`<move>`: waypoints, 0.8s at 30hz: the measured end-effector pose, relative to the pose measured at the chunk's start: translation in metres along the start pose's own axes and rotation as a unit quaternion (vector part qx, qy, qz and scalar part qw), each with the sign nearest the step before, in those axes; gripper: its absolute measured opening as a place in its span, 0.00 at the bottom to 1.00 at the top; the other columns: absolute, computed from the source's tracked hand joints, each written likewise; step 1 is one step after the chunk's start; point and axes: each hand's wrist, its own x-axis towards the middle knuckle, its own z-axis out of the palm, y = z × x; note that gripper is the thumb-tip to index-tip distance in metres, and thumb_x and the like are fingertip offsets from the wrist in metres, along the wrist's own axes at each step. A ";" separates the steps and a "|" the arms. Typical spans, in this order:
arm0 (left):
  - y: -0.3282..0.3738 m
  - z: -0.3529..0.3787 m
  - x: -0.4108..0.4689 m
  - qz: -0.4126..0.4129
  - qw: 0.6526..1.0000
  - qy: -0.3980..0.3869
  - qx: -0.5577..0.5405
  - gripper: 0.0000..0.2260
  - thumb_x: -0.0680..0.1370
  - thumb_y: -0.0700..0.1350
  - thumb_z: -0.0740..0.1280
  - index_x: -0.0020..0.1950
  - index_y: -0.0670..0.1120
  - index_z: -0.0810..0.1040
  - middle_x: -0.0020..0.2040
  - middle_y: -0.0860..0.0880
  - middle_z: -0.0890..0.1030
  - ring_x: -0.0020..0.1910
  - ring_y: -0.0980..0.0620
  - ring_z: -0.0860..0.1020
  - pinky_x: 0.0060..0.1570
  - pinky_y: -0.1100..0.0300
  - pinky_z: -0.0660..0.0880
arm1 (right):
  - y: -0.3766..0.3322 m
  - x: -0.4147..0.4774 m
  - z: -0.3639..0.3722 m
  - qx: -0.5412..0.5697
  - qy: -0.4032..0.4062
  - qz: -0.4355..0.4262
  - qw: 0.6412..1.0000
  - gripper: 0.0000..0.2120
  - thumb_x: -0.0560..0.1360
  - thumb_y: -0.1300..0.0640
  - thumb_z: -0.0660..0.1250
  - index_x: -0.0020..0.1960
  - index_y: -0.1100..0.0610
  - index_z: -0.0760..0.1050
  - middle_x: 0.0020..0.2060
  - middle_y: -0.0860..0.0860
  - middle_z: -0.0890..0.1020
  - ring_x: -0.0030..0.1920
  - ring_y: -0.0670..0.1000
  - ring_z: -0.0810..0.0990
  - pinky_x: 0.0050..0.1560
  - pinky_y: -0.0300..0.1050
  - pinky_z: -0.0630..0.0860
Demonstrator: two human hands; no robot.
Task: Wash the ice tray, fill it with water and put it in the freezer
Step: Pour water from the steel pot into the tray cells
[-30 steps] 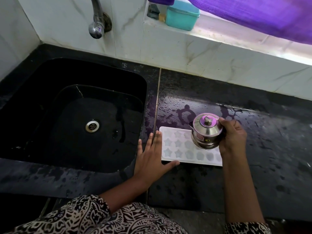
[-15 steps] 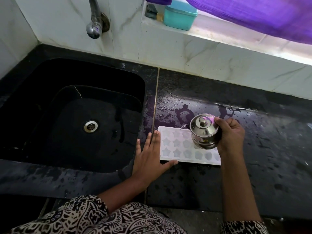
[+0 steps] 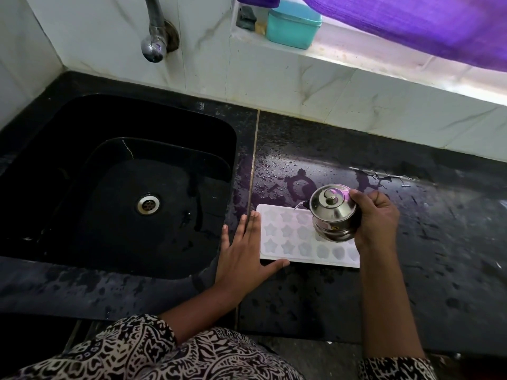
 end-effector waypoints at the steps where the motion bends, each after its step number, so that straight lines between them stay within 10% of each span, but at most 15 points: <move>1: 0.000 0.000 0.000 0.000 1.000 0.001 -0.002 0.51 0.69 0.78 0.49 0.79 0.46 0.39 0.80 0.51 0.45 0.79 0.53 0.43 0.74 0.45 0.38 | 0.000 0.000 0.000 -0.004 0.000 0.001 1.000 0.15 0.72 0.64 0.69 0.32 0.55 0.66 0.28 0.51 0.71 0.28 0.46 0.71 0.30 0.39 0.73; 24: 0.001 -0.003 0.000 0.000 1.000 0.001 -0.004 0.51 0.69 0.77 0.50 0.79 0.46 0.39 0.80 0.51 0.45 0.79 0.53 0.43 0.73 0.45 0.37 | 0.000 0.000 0.001 0.039 -0.006 0.009 0.999 0.15 0.72 0.65 0.68 0.32 0.55 0.67 0.28 0.51 0.72 0.30 0.47 0.71 0.32 0.40 0.72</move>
